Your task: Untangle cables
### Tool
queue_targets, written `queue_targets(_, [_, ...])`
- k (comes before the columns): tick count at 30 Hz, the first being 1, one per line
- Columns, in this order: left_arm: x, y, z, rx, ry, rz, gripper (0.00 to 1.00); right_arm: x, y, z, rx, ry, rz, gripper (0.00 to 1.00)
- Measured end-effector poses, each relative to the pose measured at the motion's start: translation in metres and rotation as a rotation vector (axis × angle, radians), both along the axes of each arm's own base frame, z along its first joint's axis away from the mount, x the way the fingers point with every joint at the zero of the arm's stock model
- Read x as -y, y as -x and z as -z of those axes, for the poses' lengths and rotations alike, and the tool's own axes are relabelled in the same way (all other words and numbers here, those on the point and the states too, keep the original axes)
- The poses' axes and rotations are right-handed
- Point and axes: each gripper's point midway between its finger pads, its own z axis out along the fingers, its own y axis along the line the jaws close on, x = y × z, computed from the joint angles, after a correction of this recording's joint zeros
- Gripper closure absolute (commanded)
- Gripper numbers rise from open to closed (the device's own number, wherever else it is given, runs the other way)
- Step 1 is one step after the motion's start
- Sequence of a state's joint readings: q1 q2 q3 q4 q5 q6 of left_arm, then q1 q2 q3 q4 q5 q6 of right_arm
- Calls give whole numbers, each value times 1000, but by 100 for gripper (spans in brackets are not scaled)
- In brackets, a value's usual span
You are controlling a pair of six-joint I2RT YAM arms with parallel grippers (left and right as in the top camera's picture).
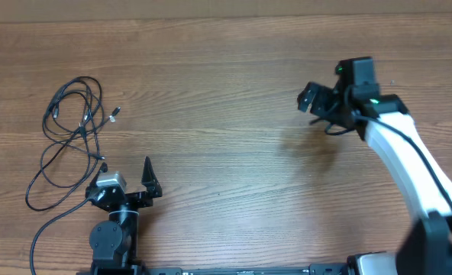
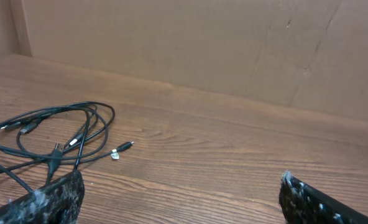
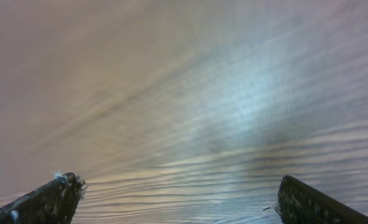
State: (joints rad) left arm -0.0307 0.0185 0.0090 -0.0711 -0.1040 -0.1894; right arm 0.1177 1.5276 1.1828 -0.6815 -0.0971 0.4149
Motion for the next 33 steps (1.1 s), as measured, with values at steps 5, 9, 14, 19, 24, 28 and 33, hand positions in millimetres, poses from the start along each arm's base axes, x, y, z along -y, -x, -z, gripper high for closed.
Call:
queue_targets(5, [0, 0, 0, 0, 3, 0, 0, 2, 15, -78, 208, -25, 0, 0])
queue_targets(9, [0, 0, 0, 0, 3, 0, 1, 5, 40, -133, 360, -43, 1, 0])
queue_targets(14, [0, 0, 0, 0, 3, 0, 0, 10, 83, -185, 508, -60, 1, 0])
queue_targets(19, [0, 0, 0, 0, 3, 0, 0, 17, 141, -238, 704, -84, 1, 0])
queue_targets(24, [0, 0, 0, 0, 3, 0, 0, 24, 203, -275, 886, -108, 1, 0])
queue_targets(28, [0, 0, 0, 0, 3, 0, 1, 28, 237, -278, 936, -113, 2, 0])
queue_targets(33, [0, 0, 0, 0, 3, 0, 1, 34, 265, -274, 971, -111, 16, 0])
